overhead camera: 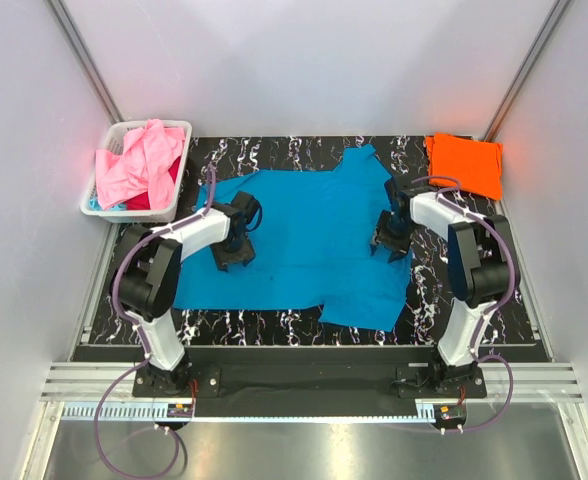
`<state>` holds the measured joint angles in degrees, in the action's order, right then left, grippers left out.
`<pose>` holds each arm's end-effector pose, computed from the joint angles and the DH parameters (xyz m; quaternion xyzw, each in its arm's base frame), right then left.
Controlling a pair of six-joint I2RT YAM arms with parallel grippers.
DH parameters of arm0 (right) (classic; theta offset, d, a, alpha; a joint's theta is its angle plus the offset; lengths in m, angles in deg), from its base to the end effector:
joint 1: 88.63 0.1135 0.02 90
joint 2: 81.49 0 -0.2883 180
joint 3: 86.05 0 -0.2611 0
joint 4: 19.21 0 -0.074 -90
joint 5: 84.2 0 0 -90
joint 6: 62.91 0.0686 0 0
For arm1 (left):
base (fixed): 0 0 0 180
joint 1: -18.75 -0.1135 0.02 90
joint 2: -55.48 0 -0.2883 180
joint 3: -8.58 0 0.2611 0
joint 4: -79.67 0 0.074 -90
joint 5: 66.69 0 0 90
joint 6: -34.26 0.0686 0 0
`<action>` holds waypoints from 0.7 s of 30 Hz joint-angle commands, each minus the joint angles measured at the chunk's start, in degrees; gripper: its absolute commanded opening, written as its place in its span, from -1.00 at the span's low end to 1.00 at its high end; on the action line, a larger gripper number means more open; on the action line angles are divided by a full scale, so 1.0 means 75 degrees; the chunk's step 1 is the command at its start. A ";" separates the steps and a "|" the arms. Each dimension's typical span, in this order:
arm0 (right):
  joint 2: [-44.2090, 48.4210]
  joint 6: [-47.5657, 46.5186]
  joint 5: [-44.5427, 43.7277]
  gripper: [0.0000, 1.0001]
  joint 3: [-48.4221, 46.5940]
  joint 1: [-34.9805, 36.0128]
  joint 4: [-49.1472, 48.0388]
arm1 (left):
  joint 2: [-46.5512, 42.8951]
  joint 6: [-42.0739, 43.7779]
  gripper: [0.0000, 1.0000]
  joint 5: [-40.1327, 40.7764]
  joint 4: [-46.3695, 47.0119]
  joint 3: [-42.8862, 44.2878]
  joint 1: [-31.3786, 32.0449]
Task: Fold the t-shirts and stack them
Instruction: Flatten the tshirt out
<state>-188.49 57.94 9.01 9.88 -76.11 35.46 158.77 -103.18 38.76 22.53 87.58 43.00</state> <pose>0.3656 0.0851 0.1483 0.1553 0.9816 0.0658 0.0900 0.3222 -0.1251 0.1481 -0.2085 0.9660 0.0653 0.1385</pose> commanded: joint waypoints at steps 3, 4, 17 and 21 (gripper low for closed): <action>-0.0463 -0.0491 -0.0849 0.14 -0.0569 -0.0016 0.0692 | 0.0010 -0.0131 0.11 -0.0090 -0.0563 -0.0699 0.0083; -0.0510 -0.0504 -0.0872 0.13 -0.0593 -0.0028 0.0728 | -0.0036 -0.0166 0.11 -0.0102 -0.0539 -0.0757 0.0095; 0.0823 0.0093 -0.0556 0.04 0.1830 -0.0016 0.0095 | -0.0857 -0.0249 0.11 -0.0547 -0.0211 -0.2058 0.0528; 0.1504 0.0339 -0.0591 0.04 0.2569 -0.0016 0.0072 | -0.1138 -0.0413 0.10 -0.0582 -0.0118 -0.2562 0.0680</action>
<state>-178.59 58.42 6.41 23.67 -76.25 33.93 148.04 -105.80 36.26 27.30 74.10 46.85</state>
